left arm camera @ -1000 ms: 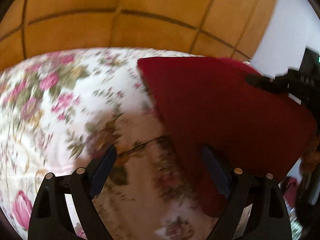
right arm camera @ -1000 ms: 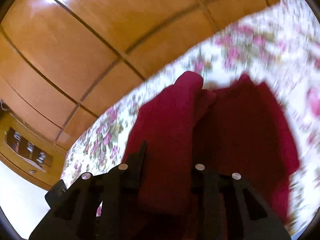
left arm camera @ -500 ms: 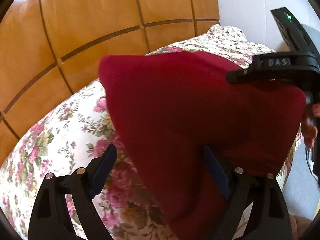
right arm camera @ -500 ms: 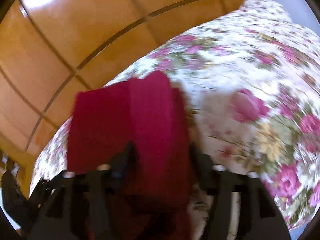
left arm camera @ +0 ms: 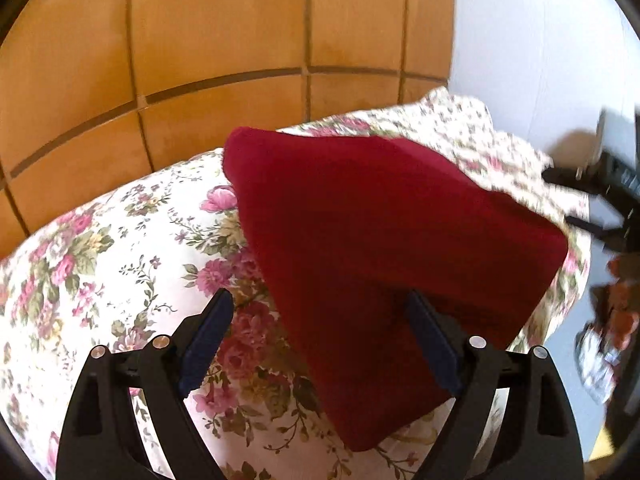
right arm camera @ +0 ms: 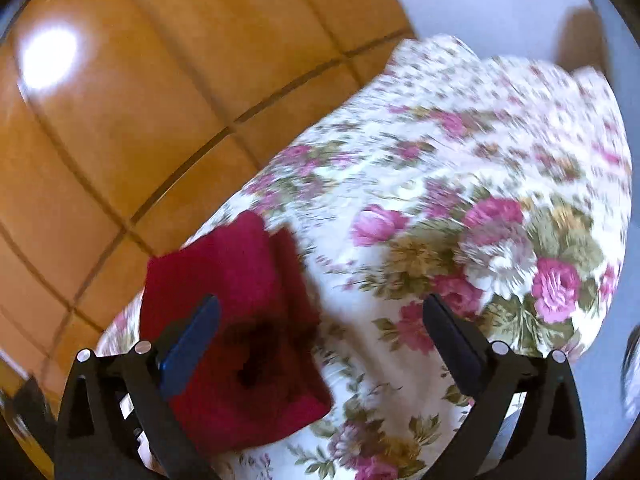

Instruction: Fold small clothes

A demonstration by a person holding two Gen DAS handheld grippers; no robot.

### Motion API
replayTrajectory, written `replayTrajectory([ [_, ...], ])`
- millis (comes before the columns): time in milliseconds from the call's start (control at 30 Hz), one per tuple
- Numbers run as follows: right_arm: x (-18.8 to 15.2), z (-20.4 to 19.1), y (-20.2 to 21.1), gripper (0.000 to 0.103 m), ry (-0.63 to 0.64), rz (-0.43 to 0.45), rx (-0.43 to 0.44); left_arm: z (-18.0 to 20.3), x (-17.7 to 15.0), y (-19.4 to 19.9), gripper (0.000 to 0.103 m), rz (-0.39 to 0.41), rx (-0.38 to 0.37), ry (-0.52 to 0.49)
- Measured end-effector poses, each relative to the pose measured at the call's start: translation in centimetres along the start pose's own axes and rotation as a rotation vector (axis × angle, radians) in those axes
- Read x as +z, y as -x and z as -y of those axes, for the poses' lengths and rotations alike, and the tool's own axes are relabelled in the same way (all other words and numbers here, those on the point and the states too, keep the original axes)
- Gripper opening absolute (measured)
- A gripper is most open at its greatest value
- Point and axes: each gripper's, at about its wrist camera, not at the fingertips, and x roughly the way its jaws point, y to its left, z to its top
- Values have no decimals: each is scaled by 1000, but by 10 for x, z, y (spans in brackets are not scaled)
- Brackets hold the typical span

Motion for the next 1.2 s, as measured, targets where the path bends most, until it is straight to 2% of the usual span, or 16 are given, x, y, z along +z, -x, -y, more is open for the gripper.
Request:
replayTrajectory([
  [67,-6,-23,-6,101,101,-21,-5,10,-6,-8,87,-32,1,-56],
  [133,-17,-38,-20,101,175,-53,-36,16,-11,-17,87,-40,33,-119],
  [167,-22,-41,-27,101,208,-72,-71,18,-14,-18,87,-35,40,-136],
  [267,-44,-33,-62,101,278,-165,-271,14,-21,-21,88,-50,30,-139],
  [300,-52,-21,-74,101,246,-215,-264,10,-22,-24,89,-70,7,-117],
  [367,-58,0,-72,101,99,-210,-182,-1,-24,-25,89,-114,-52,-42],
  [433,-59,6,-67,101,59,-208,-155,-9,-22,-19,89,-124,-100,24],
  [500,-56,3,-58,101,84,-187,-159,-16,-15,-8,89,-97,-126,65],
  [633,-37,-8,-31,101,100,-90,-156,-26,11,13,89,-3,-124,103],
  [733,-10,-22,-17,101,105,-8,-138,-31,38,12,89,18,-100,124],
  [833,13,-47,-19,101,172,33,-140,-31,59,-3,89,-12,-54,120],
  [967,37,-78,-53,101,290,13,-189,-26,88,-40,89,-90,15,89],
  [1067,40,-93,-83,101,359,-40,-228,-26,100,-67,89,-125,89,53],
  [1133,42,-92,-109,101,365,-73,-249,-29,103,-88,89,-158,134,35],
  [1200,39,-86,-136,101,354,-121,-278,-35,103,-105,91,-186,140,47],
])
